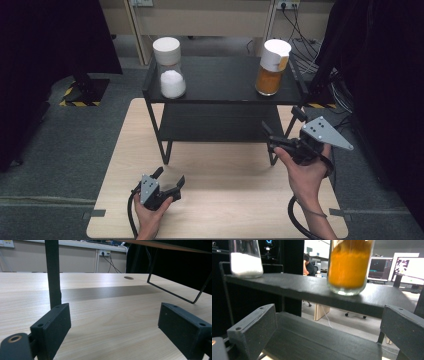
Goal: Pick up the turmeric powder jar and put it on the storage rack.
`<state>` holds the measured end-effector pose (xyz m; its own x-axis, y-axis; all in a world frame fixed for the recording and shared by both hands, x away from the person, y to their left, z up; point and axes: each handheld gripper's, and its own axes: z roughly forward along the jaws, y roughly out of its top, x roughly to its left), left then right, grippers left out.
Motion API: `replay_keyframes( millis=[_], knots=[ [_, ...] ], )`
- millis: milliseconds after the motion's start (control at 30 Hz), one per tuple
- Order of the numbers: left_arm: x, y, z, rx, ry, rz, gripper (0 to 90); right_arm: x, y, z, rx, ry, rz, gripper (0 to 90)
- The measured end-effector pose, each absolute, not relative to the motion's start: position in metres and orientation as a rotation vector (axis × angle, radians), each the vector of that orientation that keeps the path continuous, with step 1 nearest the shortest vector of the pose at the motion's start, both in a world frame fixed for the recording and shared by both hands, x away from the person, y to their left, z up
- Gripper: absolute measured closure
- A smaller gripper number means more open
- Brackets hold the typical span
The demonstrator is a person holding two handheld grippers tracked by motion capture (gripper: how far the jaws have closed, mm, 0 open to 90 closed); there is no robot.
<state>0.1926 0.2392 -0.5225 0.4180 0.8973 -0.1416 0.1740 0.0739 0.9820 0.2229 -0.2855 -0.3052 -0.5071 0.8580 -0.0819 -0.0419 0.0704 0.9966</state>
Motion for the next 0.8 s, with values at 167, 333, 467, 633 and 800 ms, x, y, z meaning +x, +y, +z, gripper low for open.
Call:
replay_keyframes(
  millis=[167, 333, 467, 633, 800],
  knots=[
    [0.192, 0.239, -0.523, 1.412, 1.029, 0.725, 10.5, 0.22, -0.289, -0.32, 0.845, 1.634, 1.53, 1.1],
    [0.192, 0.239, -0.523, 1.412, 1.03, 0.725, 10.5, 0.218, -0.292, -0.334, 0.857, 1.644, 1.53, 1.2],
    [0.192, 0.239, -0.523, 1.411, 1.031, 0.725, 10.5, 0.216, -0.292, -0.342, 0.855, 1.646, 1.525, 1.3],
    [0.192, 0.239, -0.523, 1.412, 1.031, 0.725, 10.5, 0.213, -0.294, -0.352, 0.853, 1.651, 1.513, 1.2],
    [0.192, 0.239, -0.523, 1.414, 1.032, 0.726, 10.5, 0.211, -0.295, -0.362, 0.856, 1.658, 1.512, 1.3]
  ],
)
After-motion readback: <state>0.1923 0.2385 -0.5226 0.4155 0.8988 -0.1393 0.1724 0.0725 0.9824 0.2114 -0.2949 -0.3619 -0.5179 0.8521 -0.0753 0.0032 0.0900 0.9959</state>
